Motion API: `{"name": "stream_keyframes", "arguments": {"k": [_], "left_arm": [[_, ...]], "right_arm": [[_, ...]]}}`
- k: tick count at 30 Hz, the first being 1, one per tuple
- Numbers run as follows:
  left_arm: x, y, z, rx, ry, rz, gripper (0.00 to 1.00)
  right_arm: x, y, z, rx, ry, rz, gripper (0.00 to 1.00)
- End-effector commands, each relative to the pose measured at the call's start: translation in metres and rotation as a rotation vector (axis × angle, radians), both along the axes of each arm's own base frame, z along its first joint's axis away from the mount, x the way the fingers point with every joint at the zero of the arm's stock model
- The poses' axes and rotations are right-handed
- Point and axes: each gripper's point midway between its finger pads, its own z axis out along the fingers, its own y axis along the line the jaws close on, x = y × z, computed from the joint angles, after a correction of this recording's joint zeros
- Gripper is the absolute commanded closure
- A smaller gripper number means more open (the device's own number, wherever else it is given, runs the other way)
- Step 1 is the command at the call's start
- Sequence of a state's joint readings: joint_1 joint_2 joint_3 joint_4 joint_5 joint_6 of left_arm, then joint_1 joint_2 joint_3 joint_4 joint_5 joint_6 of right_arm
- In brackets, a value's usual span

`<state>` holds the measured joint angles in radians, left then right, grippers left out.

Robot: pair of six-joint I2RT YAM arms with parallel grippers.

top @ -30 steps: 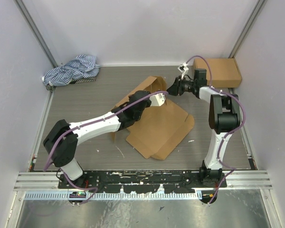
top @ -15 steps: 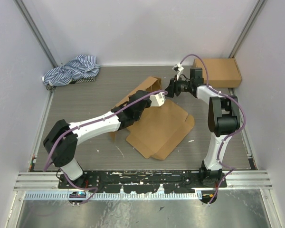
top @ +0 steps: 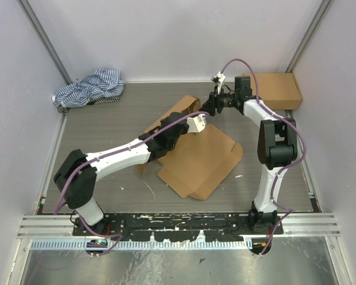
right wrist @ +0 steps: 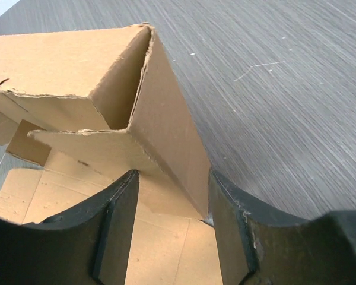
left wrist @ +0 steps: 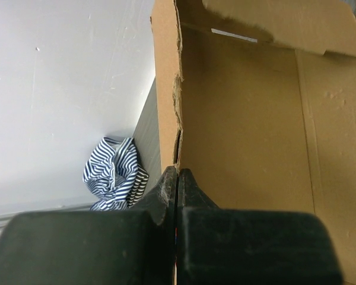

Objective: Fold the paper box

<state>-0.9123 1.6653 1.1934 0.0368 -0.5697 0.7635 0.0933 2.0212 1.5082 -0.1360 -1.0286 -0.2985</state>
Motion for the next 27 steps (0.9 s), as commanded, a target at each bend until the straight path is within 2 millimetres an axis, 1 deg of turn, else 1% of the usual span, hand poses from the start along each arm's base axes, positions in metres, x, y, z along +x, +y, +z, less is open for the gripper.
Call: {"name": "stream_keyframes", "arguments": {"k": [1, 6, 9, 14, 17, 20, 23, 24, 25, 27], "left_arm": [[0.001, -0.007, -0.002, -0.014, 0.029, -0.012, 1.0], [0.002, -0.01, -0.003, -0.019, 0.035, -0.016, 1.0], [0.001, -0.01, -0.004, -0.015, 0.039, -0.016, 1.0], [0.001, -0.01, -0.006, -0.014, 0.044, -0.015, 1.0], [0.001, -0.009, -0.008, -0.012, 0.047, -0.014, 1.0], [0.0, -0.009, -0.007, -0.017, 0.047, -0.013, 1.0], [-0.001, -0.01, -0.008, -0.015, 0.05, -0.015, 1.0], [-0.001, -0.011, -0.009, -0.012, 0.051, -0.014, 1.0], [-0.001, -0.011, -0.008, -0.011, 0.048, -0.011, 1.0], [0.0, -0.009, -0.004, -0.008, 0.033, 0.015, 1.0]], "right_arm": [[-0.001, 0.016, 0.009, 0.007, -0.056, 0.08, 0.43], [0.002, 0.025, 0.004, -0.004, -0.053, 0.08, 0.42], [0.006, 0.033, -0.001, -0.021, -0.045, 0.069, 0.39], [0.007, 0.044, -0.012, -0.057, -0.037, 0.046, 0.39], [0.008, 0.046, -0.013, -0.038, -0.036, 0.02, 0.39], [0.011, 0.045, -0.011, -0.02, -0.043, -0.027, 0.42], [0.016, 0.044, -0.012, -0.025, -0.041, -0.09, 0.51], [0.019, 0.043, -0.013, -0.033, -0.037, -0.117, 0.62], [0.021, 0.042, -0.014, -0.041, -0.034, -0.145, 0.71], [0.028, 0.034, -0.016, -0.061, -0.032, -0.234, 0.83]]}}
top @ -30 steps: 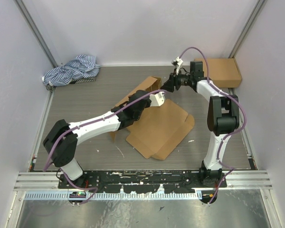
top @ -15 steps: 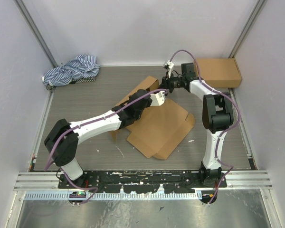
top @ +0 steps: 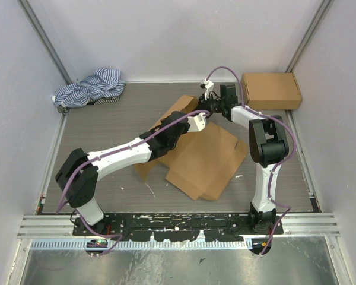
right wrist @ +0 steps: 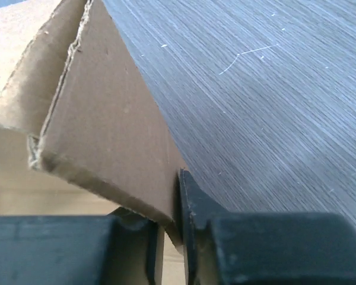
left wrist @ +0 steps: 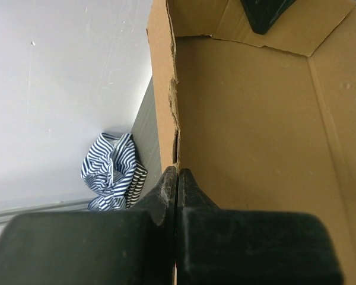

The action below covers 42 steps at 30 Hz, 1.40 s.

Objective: Fold the paper box

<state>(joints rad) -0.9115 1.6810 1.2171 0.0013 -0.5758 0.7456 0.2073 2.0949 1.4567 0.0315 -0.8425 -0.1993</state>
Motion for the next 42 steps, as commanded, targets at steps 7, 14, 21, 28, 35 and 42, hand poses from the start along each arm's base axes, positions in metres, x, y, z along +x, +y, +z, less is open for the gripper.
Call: {"name": "stream_keyframes", "arguments": {"k": [7, 14, 21, 28, 35, 42], "left_arm": [[-0.01, -0.008, 0.03, -0.101, 0.001, 0.072, 0.71], [-0.045, -0.014, 0.066, -0.258, 0.008, 0.04, 0.41], [-0.071, 0.033, 0.111, -0.611, -0.069, 0.152, 0.29], [-0.054, 0.129, 0.089, -1.153, 0.013, 0.421, 0.24], [-0.036, 0.195, 0.035, -1.317, 0.013, 0.68, 0.23], [-0.06, 0.177, 0.011, -1.636, 0.003, 0.354, 0.22]], "right_arm": [[0.017, -0.033, 0.03, -0.03, -0.049, -0.433, 0.99], [0.0, -0.036, 0.044, -0.041, -0.081, -0.576, 0.99], [-0.017, -0.059, 0.053, -0.066, -0.104, -0.718, 0.99], [-0.069, -0.088, 0.042, -0.081, -0.027, -0.829, 0.99], [-0.12, -0.098, 0.032, -0.09, 0.068, -0.828, 0.99], [-0.142, -0.112, 0.019, -0.155, 0.121, -0.854, 0.99]]}}
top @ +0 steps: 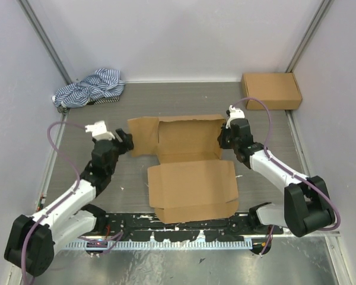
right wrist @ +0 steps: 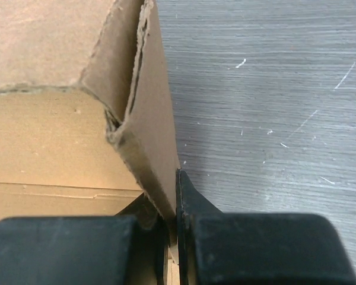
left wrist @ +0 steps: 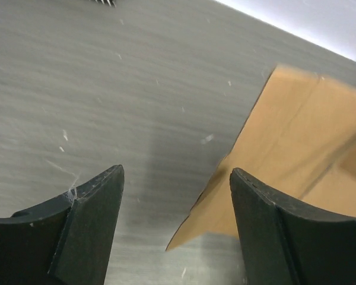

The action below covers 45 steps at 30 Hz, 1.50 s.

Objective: Fold the paper box

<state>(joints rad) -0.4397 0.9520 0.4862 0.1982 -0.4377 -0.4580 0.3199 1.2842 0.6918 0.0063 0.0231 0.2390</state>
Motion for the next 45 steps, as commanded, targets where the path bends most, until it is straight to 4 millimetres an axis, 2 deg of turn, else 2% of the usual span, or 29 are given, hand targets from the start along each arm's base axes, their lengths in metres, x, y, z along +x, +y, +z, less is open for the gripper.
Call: {"name": "stream_keyframes", "arguments": {"k": [1, 4, 9, 16, 20, 22, 25, 30, 31, 33, 41, 45], "left_arm": [[-0.015, -0.028, 0.035, -0.288, -0.309, -0.156, 0.22], [-0.027, -0.034, 0.018, -0.245, -0.256, -0.223, 0.22], [-0.036, -0.038, 0.008, -0.217, -0.238, -0.27, 0.21], [-0.029, -0.044, 0.007, -0.123, -0.222, -0.317, 0.19], [-0.026, -0.053, 0.0, -0.109, -0.191, -0.355, 0.21], [-0.027, -0.057, -0.002, -0.109, -0.183, -0.379, 0.25], [-0.028, -0.059, -0.002, -0.112, -0.184, -0.396, 0.37], [-0.036, -0.062, 0.004, -0.113, -0.18, -0.427, 0.67], [-0.037, -0.062, 0.005, -0.111, -0.177, -0.431, 0.75], [-0.039, -0.064, 0.006, -0.111, -0.169, -0.446, 0.84], [-0.055, -0.099, 0.033, -0.229, -0.174, -0.638, 0.87], [-0.059, -0.115, 0.035, -0.284, -0.154, -0.717, 0.88]], "right_arm": [[-0.005, -0.003, 0.01, 0.012, 0.0, -0.027, 0.99], [-0.006, 0.0, 0.012, 0.022, 0.01, -0.016, 0.99], [-0.005, 0.009, 0.019, 0.056, 0.007, 0.018, 0.99], [-0.009, 0.019, 0.019, 0.073, 0.034, 0.074, 0.99], [-0.013, 0.017, 0.021, 0.068, 0.035, 0.079, 0.99], [-0.013, 0.015, 0.022, 0.058, 0.03, 0.072, 0.99], [-0.013, 0.012, 0.02, 0.04, 0.034, 0.067, 0.99], [-0.009, 0.011, 0.017, 0.028, 0.045, 0.06, 0.99], [-0.009, 0.012, 0.017, 0.029, 0.046, 0.059, 0.99], [-0.008, 0.011, 0.016, 0.028, 0.051, 0.053, 0.99], [-0.007, 0.009, 0.009, 0.02, 0.076, 0.029, 0.99], [-0.007, 0.01, 0.008, 0.025, 0.078, 0.032, 0.99]]}}
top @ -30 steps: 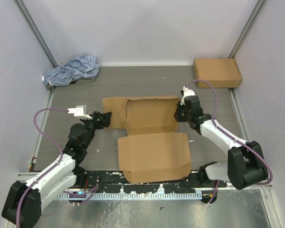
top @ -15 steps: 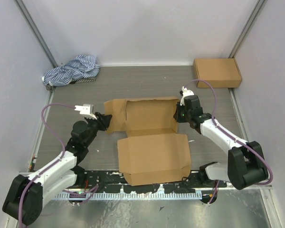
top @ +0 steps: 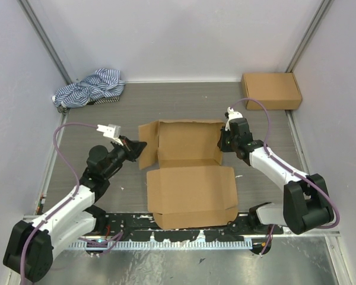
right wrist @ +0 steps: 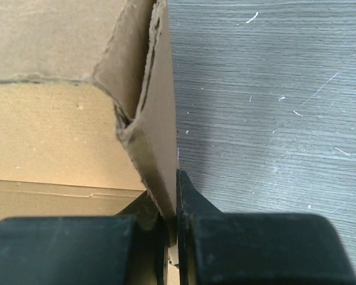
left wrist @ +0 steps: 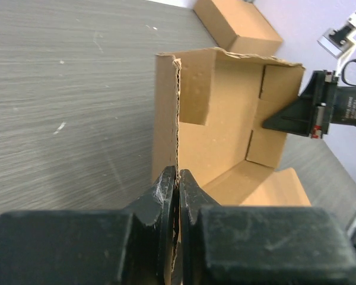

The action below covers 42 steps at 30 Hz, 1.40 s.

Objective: Fold the paper box

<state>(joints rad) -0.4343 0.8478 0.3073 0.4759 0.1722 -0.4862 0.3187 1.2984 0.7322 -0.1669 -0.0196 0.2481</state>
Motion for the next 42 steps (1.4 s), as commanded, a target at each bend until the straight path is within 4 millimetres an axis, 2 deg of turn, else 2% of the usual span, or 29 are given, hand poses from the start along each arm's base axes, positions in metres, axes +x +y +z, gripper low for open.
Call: {"name": "stream_keyframes", "arguments": {"k": [1, 4, 6, 7, 9, 13, 18, 23, 27, 29, 32, 35, 37, 39, 42], "left_arm": [[-0.008, -0.028, 0.022, -0.085, -0.009, -0.151, 0.88], [-0.01, -0.042, 0.016, -0.08, 0.013, -0.206, 0.86], [-0.011, -0.051, 0.013, -0.074, 0.026, -0.242, 0.81], [-0.012, -0.055, 0.012, -0.071, 0.031, -0.257, 0.71], [-0.012, -0.059, 0.007, -0.063, 0.044, -0.27, 0.38], [-0.008, -0.054, -0.006, -0.039, 0.062, -0.232, 0.25], [-0.011, -0.048, -0.008, -0.034, 0.055, -0.211, 0.23], [-0.021, -0.044, 0.02, -0.07, -0.008, -0.217, 0.23], [-0.027, -0.032, 0.037, -0.04, -0.053, -0.181, 0.23], [-0.024, -0.019, 0.046, -0.014, -0.085, -0.111, 0.24], [-0.015, 0.015, 0.056, -0.006, -0.146, 0.079, 0.27], [-0.009, 0.05, 0.065, -0.085, -0.198, 0.27, 0.3], [-0.009, 0.062, 0.072, -0.138, -0.222, 0.328, 0.3], [-0.008, 0.063, 0.079, -0.16, -0.234, 0.324, 0.29], [-0.009, 0.048, 0.089, -0.156, -0.23, 0.238, 0.28]], "right_arm": [[0.016, 0.01, 0.026, 0.042, -0.072, 0.004, 0.99], [0.015, 0.012, 0.024, 0.047, -0.062, 0.013, 0.99], [0.015, 0.013, 0.022, 0.047, -0.054, 0.019, 0.99], [0.014, 0.013, 0.021, 0.047, -0.052, 0.02, 0.99], [0.015, 0.012, 0.02, 0.042, -0.05, 0.017, 0.99], [0.015, 0.013, 0.022, 0.043, -0.055, 0.022, 0.99], [0.015, 0.011, 0.023, 0.035, -0.058, 0.022, 0.99], [0.014, 0.01, 0.02, 0.028, -0.05, 0.021, 0.99], [0.014, 0.014, 0.023, 0.045, -0.052, 0.036, 0.99], [0.016, 0.017, 0.027, 0.065, -0.06, 0.044, 0.99], [0.025, 0.012, 0.032, 0.11, -0.073, 0.029, 0.99], [0.037, 0.005, 0.037, 0.191, -0.084, 0.03, 0.99], [0.046, 0.0, 0.044, 0.269, -0.097, 0.042, 0.99], [0.054, -0.003, 0.054, 0.371, -0.114, 0.073, 0.99], [0.068, -0.007, 0.058, 0.484, -0.122, 0.116, 0.99]]}}
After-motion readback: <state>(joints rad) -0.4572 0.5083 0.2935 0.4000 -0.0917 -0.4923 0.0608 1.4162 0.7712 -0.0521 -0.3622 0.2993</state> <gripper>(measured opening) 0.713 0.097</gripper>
